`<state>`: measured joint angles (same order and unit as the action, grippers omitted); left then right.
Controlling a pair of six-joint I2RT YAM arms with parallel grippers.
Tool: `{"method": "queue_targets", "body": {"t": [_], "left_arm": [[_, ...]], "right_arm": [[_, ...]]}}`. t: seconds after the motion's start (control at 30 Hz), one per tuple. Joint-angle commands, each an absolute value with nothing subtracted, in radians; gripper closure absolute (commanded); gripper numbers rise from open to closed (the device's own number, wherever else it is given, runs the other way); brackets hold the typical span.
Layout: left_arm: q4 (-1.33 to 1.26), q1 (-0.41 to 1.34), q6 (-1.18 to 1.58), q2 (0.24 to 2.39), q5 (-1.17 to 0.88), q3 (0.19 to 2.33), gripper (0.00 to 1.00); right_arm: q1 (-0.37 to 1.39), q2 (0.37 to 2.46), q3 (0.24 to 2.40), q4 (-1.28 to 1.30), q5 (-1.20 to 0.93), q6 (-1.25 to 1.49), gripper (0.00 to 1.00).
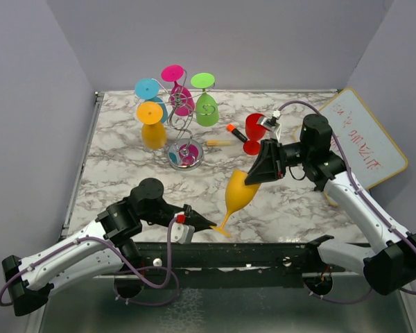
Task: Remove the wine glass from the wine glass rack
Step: Place the wine glass at the center of the board.
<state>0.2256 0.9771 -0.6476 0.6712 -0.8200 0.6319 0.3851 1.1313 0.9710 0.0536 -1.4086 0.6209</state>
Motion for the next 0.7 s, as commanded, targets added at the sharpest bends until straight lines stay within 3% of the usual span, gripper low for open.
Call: {"method": "queue_targets", "body": {"t": [0.0,0.13,0.2,0.33,0.4,0.47,0.53,0.57,0.67], "left_arm": [[0.250,0.979,-0.685,0.667,-0.800,0.652,1.00],[0.252,0.979,-0.694,0.671,-0.792,0.645,1.00],[0.253,0.979,-0.692,0.674,-0.773,0.645,1.00],[0.224,0.979,-0.641,0.672,-0.760,0.634,0.73],[0.213,0.979,-0.607,0.668,-0.757,0.631,0.73],[0.213,0.978,-0.577,0.659,-0.744,0.625,0.65],[0.204,0.979,-0.531,0.636,-0.724,0.605,0.34],[0.199,0.978,-0.499,0.622,-0.713,0.594,0.26],[0.218,0.979,-0.425,0.578,-0.643,0.573,0.22]], "right_arm": [[0.398,1.095,0.973,0.043,-1.442,0.639,0.86],[0.406,1.082,0.962,0.040,-1.437,0.648,0.99],[0.406,1.072,0.952,0.041,-1.429,0.649,1.00],[0.407,1.059,0.937,0.052,-1.389,0.641,1.00],[0.407,1.057,0.939,0.080,-1.362,0.607,0.99],[0.407,1.057,0.952,0.159,-1.310,0.543,1.00],[0.407,1.058,0.963,0.248,-1.253,0.486,0.99],[0.407,1.057,0.969,0.284,-1.221,0.457,1.00],[0.407,1.062,0.982,0.358,-1.142,0.402,1.00]]}}
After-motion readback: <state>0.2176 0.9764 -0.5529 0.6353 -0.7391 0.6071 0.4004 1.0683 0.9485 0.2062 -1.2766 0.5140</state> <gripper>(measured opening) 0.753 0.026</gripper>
